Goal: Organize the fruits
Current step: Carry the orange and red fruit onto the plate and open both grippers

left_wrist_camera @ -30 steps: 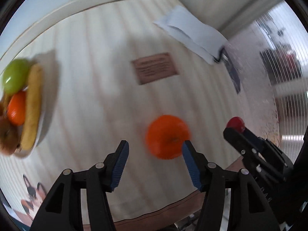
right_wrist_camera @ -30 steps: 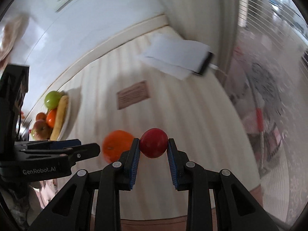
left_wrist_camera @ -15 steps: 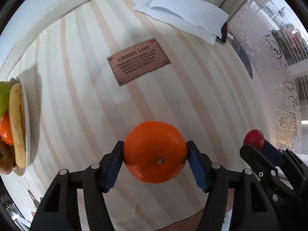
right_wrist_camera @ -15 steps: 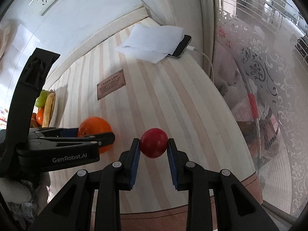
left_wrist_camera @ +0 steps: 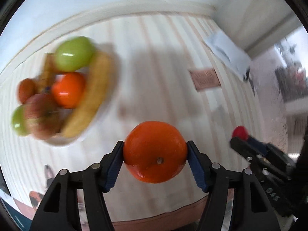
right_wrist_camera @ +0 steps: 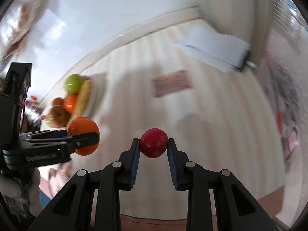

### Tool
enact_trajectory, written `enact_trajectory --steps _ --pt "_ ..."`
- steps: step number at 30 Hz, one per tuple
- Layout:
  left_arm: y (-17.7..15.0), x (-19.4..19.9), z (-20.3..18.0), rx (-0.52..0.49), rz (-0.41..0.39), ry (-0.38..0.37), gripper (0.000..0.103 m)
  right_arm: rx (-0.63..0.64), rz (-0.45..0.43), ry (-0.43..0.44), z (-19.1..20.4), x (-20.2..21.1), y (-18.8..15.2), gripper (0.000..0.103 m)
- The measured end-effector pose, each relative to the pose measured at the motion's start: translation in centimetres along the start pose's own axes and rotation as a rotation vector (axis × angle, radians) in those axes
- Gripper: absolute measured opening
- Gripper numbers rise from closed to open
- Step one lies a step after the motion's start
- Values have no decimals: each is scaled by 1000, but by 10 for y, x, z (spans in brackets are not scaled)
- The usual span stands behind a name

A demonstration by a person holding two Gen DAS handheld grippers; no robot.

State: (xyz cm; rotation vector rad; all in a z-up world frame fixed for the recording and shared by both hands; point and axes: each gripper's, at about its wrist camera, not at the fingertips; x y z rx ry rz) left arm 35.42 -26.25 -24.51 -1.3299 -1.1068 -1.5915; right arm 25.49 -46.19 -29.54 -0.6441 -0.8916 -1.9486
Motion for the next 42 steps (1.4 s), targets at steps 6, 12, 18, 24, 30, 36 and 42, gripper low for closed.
enact_trajectory --steps 6,12,18,24,30,36,42 --pt "24 34 79 100 -44 -11 62 77 28 112 73 -47 28 30" --pt "71 27 134 90 -50 72 62 100 43 165 120 -101 54 30" --pt "103 -13 159 61 62 62 62 86 77 172 135 -140 65 30" --pt "114 -41 161 57 146 16 62 60 92 169 130 -150 70 30" --pt "111 -54 155 43 192 -1 62 50 106 167 127 -151 69 30" --pt "110 -60 146 30 202 26 63 45 145 163 129 -156 67 31" --pt "109 -61 145 30 216 38 63 35 181 177 130 -165 62 32"
Point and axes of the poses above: each gripper's, at about its wrist camera, not at the fingertips, and x roughly against the way its jaws point, z to its left, y to its top, and after that the axes turned 15 degrees about y, right-handed
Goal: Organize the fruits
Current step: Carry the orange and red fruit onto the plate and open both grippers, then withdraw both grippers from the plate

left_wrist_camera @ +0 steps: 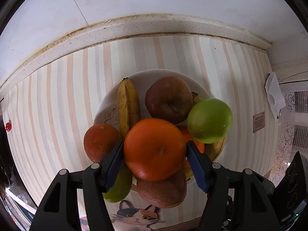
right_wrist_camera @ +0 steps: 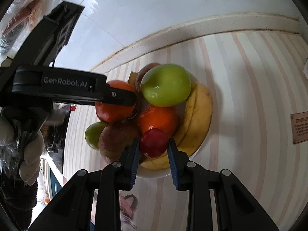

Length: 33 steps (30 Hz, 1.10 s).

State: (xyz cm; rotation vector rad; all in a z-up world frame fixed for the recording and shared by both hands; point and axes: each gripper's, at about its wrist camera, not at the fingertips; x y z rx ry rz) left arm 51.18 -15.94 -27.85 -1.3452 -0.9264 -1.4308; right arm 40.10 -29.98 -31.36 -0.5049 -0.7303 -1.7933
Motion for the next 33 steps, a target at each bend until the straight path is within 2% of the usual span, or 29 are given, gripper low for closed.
enact_trajectory --steps 6,12,13,15,16,17,20,22,27,33 --pt "-1 3 5 21 -5 -17 81 -34 22 9 -5 -7 -9 33" --pt "-9 9 7 21 -30 -7 83 -44 32 -9 -7 -7 -18 41" --pt "-11 13 9 28 -45 -2 83 -48 29 -10 -6 -5 -19 44" --pt "-15 22 13 51 -90 14 83 -58 16 -39 -5 2 -20 58" --pt "-19 28 17 66 -122 28 83 -62 5 -63 -3 7 -21 70" --pt "-23 36 21 85 -162 51 83 -63 -7 -82 -2 13 -21 78" --pt "-41 54 32 144 -256 108 83 -43 -21 -156 8 27 -18 88" --pt "-55 60 39 183 -285 116 83 -20 -27 -200 16 36 -16 94" --pt "-94 66 49 242 -314 145 85 48 -36 -292 43 56 -13 96" --pt "-134 71 54 272 -341 161 85 93 -61 -331 67 74 -17 97"
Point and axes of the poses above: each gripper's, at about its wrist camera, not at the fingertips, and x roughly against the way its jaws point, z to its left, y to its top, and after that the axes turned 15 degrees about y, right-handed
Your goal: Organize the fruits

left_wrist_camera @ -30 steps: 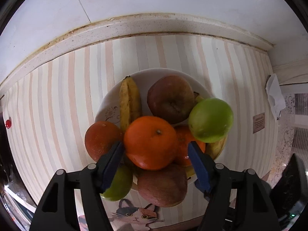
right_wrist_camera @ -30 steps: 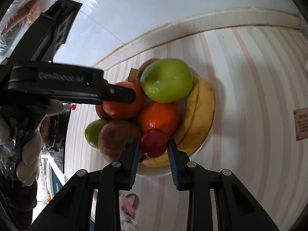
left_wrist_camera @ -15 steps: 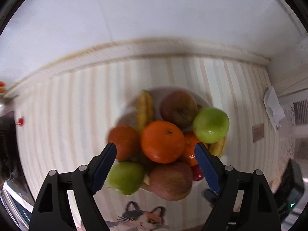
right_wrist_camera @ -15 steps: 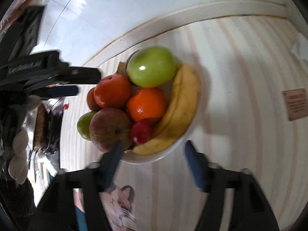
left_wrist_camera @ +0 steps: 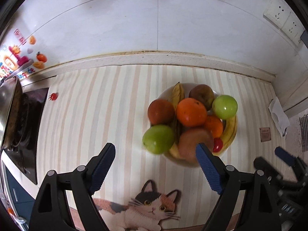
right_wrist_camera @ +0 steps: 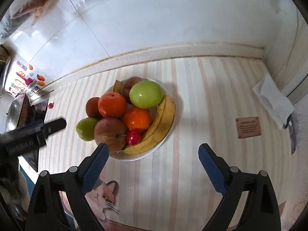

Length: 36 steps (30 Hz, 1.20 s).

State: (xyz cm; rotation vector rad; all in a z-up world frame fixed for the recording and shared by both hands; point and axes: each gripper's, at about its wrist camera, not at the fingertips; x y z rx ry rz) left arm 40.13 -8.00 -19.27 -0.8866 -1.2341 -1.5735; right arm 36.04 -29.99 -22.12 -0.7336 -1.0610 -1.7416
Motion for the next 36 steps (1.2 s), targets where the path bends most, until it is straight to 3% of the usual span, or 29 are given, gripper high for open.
enact_trajectory --steps 11,23,29,36 --pt "-32 29 8 13 -49 -3 85 35 -41 -41 16 26 -10 100" --pt "-70 84 19 87 -132 16 85 132 -107 2 43 75 -29 100" --pt "-93 123 37 112 -207 2 85 167 -163 -6 68 120 -54 100" --pt "-134 170 68 99 -307 -27 85 172 -266 -55 100 179 -112 100"
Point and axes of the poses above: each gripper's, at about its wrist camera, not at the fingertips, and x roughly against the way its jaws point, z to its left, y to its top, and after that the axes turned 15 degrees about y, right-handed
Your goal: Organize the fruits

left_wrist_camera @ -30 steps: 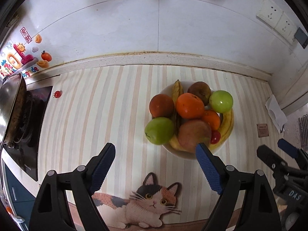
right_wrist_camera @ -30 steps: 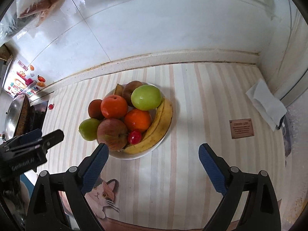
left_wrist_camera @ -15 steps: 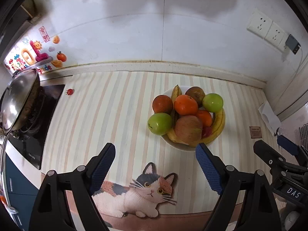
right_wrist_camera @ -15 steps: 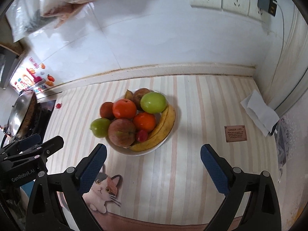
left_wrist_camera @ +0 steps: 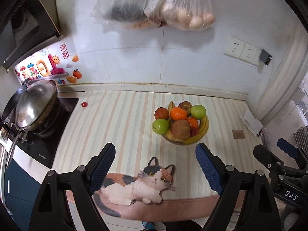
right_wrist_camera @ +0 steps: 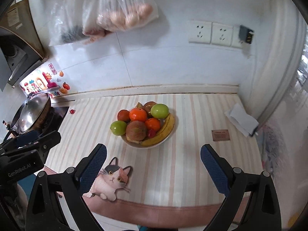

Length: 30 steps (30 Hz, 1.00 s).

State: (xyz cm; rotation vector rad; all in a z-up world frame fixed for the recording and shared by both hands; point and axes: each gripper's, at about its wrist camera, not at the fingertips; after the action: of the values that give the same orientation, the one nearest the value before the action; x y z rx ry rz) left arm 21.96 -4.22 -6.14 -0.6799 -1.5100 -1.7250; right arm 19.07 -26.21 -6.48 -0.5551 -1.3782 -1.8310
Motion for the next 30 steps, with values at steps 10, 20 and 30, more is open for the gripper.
enact_trajectory --steps 10,20,30 --pt "-55 60 46 -47 -62 -14 85 -2 -73 -38 59 74 -58 101" --pt "-77 103 75 -6 -120 -15 85 18 -122 -29 90 124 -79 101" --pt "-86 131 69 50 -144 -21 90 64 -144 6 95 162 -77 103"
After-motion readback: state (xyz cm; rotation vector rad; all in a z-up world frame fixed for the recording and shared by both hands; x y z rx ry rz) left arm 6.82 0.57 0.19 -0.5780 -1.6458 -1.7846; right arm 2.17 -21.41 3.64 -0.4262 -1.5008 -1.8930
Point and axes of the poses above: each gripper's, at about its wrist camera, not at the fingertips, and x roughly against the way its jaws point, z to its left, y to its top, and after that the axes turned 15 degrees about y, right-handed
